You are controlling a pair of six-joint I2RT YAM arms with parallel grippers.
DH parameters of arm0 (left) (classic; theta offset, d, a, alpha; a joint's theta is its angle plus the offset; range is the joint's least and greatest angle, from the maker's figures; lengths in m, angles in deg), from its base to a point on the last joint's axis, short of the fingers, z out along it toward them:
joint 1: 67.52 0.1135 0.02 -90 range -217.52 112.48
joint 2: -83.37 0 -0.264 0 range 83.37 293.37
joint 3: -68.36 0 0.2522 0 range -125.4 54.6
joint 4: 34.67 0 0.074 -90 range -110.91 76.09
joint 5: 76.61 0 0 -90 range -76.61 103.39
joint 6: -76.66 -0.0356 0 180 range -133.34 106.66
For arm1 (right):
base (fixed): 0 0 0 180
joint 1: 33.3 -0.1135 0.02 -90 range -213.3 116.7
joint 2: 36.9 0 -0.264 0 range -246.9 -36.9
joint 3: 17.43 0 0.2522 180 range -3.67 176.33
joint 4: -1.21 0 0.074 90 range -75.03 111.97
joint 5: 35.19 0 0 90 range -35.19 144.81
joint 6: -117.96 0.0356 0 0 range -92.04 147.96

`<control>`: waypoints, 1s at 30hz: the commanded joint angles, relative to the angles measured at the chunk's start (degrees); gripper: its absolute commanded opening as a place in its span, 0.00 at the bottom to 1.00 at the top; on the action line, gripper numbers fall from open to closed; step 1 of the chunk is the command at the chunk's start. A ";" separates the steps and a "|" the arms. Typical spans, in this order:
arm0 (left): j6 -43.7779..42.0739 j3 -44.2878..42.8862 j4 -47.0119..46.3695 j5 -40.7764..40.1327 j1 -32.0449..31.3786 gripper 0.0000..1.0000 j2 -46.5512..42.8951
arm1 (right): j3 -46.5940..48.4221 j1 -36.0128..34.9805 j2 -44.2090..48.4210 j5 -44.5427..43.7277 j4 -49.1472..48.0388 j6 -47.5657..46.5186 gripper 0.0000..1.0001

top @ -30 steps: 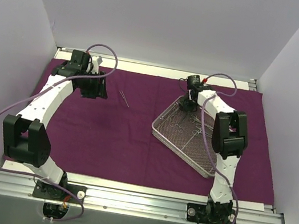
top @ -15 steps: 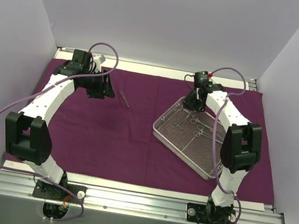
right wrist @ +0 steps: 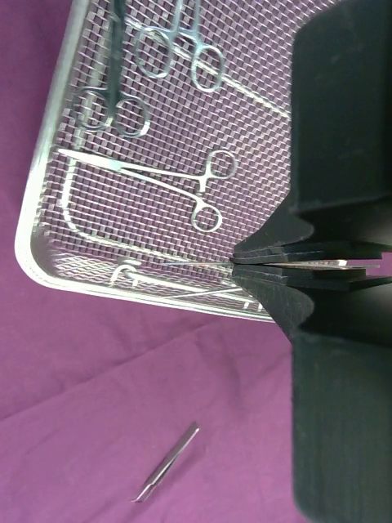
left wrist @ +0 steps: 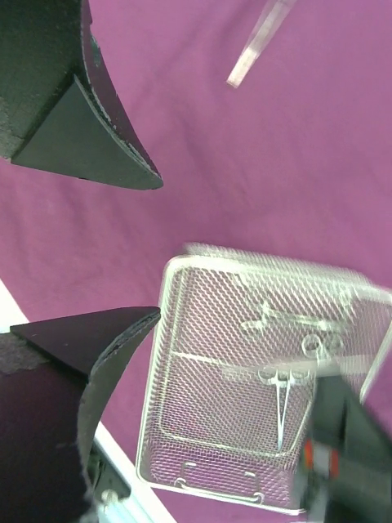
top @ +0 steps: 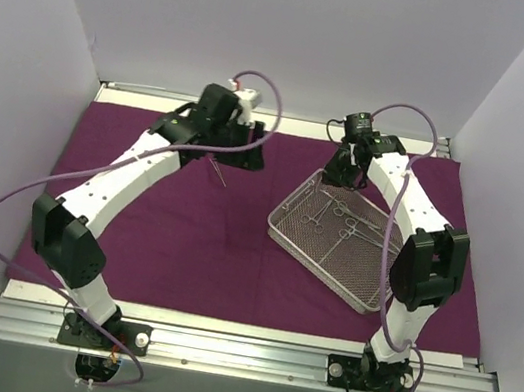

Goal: Open and lay out the surgical kit
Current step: Pick up the medical item from the container, then place the medical item in the surgical kit.

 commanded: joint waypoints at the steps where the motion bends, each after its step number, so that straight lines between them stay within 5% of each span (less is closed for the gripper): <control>1: -4.64 -6.26 -1.13 -13.52 -6.64 0.68 2.37 | 1.02 -0.81 2.78 1.32 5.03 3.15 0.00; 4: -5.62 -8.81 -2.44 -17.75 -10.51 0.68 4.48 | 0.05 -0.81 4.90 4.83 4.24 4.56 0.00; 8: -3.00 -11.27 -1.93 -12.50 -11.49 0.66 6.42 | -0.13 -0.81 6.74 15.45 -2.41 1.85 0.00; 12: -0.36 -11.11 -4.54 3.36 -8.33 0.63 4.85 | -6.87 0.68 12.71 24.51 -12.88 -2.11 0.00; 20: 10.71 3.11 -17.47 30.39 0.82 0.61 -4.65 | -21.55 2.44 26.67 38.05 -32.11 -6.96 0.00; 25: 27.21 15.69 -43.37 39.81 0.47 0.63 -8.86 | -22.45 2.79 29.16 41.93 -38.38 -4.50 0.00; 30: 29.00 17.90 -50.43 42.89 -1.37 0.64 -8.52 | -21.66 2.62 29.60 44.65 -44.71 0.86 0.00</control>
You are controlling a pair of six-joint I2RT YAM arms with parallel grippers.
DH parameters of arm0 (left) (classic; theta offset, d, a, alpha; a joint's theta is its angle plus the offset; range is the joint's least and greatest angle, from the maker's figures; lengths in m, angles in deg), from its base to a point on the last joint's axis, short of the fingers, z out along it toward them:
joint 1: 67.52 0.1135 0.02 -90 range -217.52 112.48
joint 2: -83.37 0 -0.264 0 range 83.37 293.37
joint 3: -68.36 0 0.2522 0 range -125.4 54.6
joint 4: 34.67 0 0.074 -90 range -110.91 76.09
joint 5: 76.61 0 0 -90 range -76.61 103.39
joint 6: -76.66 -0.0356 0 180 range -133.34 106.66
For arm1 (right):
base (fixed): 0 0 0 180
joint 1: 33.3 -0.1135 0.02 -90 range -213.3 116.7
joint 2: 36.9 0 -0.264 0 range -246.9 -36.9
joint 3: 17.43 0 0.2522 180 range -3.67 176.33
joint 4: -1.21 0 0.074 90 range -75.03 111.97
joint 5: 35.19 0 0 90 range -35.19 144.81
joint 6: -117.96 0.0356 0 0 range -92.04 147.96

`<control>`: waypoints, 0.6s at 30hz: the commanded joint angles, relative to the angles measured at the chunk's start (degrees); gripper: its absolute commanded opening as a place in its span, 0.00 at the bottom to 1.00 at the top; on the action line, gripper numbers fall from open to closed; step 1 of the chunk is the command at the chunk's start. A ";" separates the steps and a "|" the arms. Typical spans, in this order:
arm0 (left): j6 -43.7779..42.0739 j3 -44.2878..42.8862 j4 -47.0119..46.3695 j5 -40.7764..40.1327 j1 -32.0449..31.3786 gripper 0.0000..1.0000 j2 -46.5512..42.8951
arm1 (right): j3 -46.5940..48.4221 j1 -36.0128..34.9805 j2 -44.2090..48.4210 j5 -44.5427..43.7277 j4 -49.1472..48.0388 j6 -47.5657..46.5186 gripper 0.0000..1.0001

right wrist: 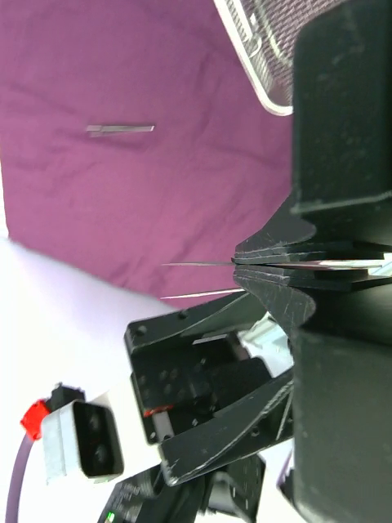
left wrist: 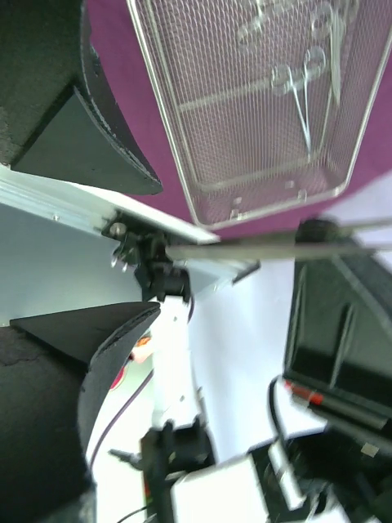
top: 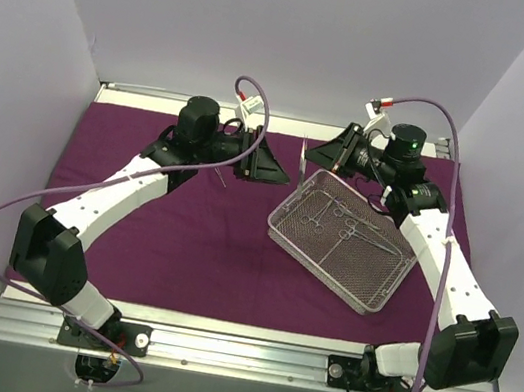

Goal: Open and lay out the surgical kit
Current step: Place the medical item in the surgical kit.

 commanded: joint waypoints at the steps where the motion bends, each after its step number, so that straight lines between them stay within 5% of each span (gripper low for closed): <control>1: 4.94 -0.07 -13.57 5.65 -0.94 0.64 -1.74 | 0.55 -0.05 1.75 4.42 -8.26 3.69 0.00; 18: 3.97 -0.06 -16.47 6.26 -1.29 0.64 -1.04 | -1.12 -0.49 2.11 8.37 -15.29 9.39 0.00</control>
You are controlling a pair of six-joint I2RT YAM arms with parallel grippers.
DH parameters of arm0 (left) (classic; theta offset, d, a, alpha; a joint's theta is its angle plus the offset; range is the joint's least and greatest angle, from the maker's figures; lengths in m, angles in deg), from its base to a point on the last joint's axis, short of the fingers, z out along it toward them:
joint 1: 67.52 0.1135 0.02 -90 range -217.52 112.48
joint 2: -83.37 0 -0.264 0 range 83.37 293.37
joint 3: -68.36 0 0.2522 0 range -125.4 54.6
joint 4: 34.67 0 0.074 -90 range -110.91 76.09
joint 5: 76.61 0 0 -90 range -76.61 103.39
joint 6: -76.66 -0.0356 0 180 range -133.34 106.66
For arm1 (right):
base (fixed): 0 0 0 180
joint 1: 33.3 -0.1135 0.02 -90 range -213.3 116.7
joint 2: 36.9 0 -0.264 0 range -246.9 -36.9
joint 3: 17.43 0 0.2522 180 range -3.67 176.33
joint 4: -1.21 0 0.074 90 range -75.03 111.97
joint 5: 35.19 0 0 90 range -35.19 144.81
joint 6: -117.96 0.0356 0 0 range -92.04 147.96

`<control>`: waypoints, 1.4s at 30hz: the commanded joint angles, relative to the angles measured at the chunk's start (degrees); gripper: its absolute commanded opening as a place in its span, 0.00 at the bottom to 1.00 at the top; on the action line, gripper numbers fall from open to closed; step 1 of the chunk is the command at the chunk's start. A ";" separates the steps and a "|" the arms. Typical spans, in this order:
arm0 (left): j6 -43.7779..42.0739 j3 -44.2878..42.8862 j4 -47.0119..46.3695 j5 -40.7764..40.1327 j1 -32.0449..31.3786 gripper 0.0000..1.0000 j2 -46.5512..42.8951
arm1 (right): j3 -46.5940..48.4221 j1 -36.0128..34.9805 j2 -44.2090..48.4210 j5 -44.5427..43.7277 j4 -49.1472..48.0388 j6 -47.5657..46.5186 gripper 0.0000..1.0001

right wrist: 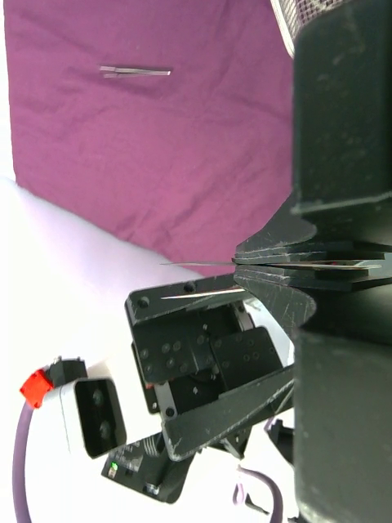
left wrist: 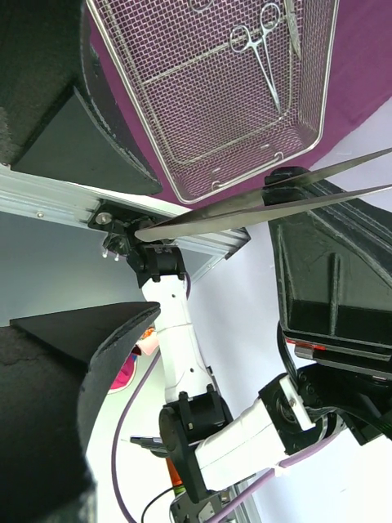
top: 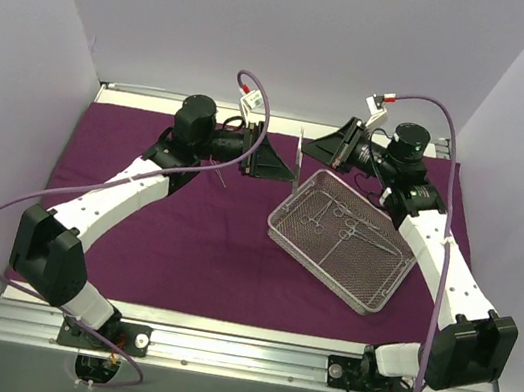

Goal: Open and lay out the surgical kit
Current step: Place the medical item in the surgical kit.

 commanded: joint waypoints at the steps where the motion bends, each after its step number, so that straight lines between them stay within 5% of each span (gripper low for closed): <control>1: -0.53 -1.40 -4.14 1.82 -0.48 0.64 -0.43 | -0.25 -0.44 1.97 3.19 -6.94 2.67 0.00; 16: 2.89 -2.54 -10.03 2.96 -1.19 0.48 2.74 | -1.30 -1.23 0.22 5.21 -12.04 5.75 0.00; 19: 3.51 -2.54 -11.08 3.23 -1.10 0.38 3.00 | -1.65 -1.32 -0.14 5.48 -12.74 6.27 0.00; 22: 3.16 -2.72 -10.91 3.05 -1.10 0.15 3.18 | -1.48 -1.32 -0.40 5.39 -12.40 6.19 0.00; 23: 2.64 -2.89 -8.82 2.62 -0.84 0.02 3.18 | -1.13 -1.24 -0.49 5.22 -11.61 6.01 0.05; 25: -0.51 -3.68 -4.61 1.04 -0.57 0.02 2.91 | 0.10 -0.97 -0.66 2.76 -4.89 3.12 0.28; 26: -1.92 -4.03 0.90 -0.10 -0.48 0.02 2.65 | 0.97 -0.45 -1.10 1.27 -1.97 1.72 0.49; 30: -10.10 -6.67 21.04 -15.25 1.62 0.02 0.81 | 7.55 1.84 -2.16 -9.53 14.29 -4.26 0.81; 34: -12.58 -10.01 36.88 -33.00 4.16 0.02 0.80 | 15.28 5.35 -5.31 -28.14 37.20 -10.84 0.89; 37: -9.68 -10.45 45.33 -43.24 6.71 0.02 1.94 | 17.15 7.64 -8.13 -33.26 44.97 -12.88 0.88; 42: -8.27 -13.69 51.31 -54.23 7.78 0.02 7.64 | 13.73 8.61 -6.73 -34.87 44.47 -13.15 0.87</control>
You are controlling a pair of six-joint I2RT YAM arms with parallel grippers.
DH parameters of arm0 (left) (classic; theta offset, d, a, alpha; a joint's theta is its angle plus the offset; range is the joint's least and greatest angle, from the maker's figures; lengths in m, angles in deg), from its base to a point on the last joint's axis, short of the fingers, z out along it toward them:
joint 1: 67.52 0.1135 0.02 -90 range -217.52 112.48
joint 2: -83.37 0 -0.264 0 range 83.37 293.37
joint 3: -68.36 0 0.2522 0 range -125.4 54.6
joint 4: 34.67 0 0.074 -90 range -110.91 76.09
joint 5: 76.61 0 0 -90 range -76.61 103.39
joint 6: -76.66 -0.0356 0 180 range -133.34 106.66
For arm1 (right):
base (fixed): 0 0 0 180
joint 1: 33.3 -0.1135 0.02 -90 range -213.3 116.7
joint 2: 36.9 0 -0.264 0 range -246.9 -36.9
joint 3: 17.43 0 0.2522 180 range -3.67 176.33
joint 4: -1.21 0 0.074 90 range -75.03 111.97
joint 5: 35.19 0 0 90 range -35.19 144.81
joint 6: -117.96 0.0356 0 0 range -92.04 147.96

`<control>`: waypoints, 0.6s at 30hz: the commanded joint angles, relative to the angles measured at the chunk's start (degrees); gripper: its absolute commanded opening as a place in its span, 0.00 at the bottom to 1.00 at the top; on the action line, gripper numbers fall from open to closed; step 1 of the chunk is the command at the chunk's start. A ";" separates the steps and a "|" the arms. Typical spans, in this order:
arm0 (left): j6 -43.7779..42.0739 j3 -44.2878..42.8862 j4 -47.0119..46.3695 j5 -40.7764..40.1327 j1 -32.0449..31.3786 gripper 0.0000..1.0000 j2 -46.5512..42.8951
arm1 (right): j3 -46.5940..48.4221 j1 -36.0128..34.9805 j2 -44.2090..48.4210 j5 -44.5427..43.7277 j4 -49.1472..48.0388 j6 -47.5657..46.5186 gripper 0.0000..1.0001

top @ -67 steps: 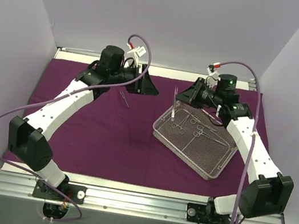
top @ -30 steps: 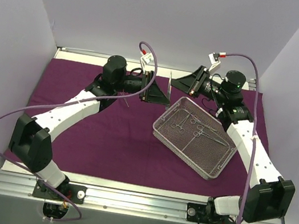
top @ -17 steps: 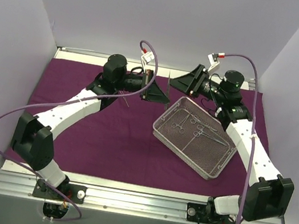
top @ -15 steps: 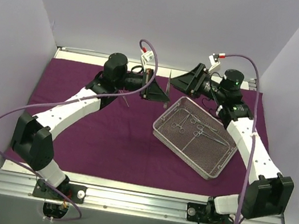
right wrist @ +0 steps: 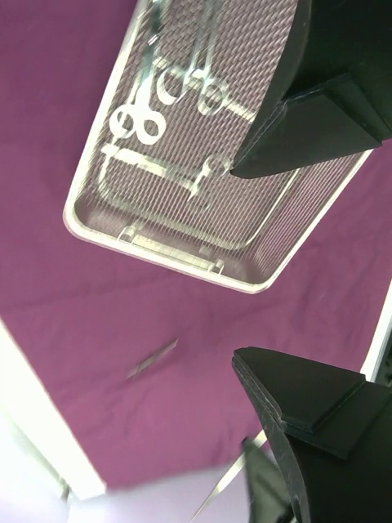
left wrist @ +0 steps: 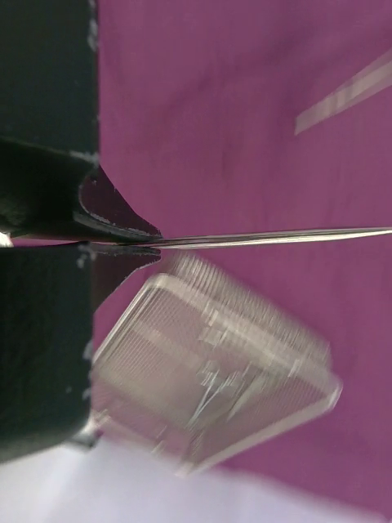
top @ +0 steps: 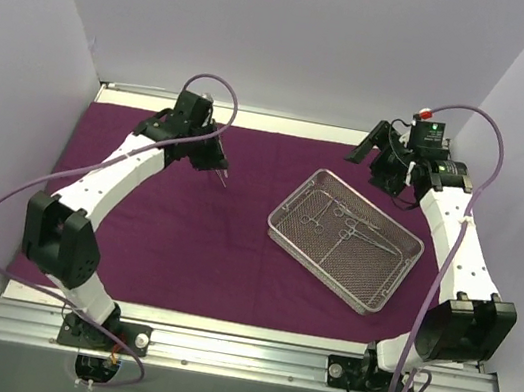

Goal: Open and lay out the surgical kit
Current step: Place the medical item in the surgical kit.

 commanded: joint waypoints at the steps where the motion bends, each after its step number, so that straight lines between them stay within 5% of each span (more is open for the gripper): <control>1: 1.11 -5.68 8.19 -13.46 0.04 0.02 4.44 | -1.14 -0.27 0.55 -3.92 5.41 -2.24 0.87; 9: 3.75 -14.90 14.43 -26.91 0.83 0.02 19.63 | -1.58 0.70 0.20 -3.47 5.94 -2.95 0.87; 18: 7.62 -23.53 19.27 -30.26 1.88 0.02 29.41 | -3.69 1.93 0.46 -3.03 6.03 -3.38 0.86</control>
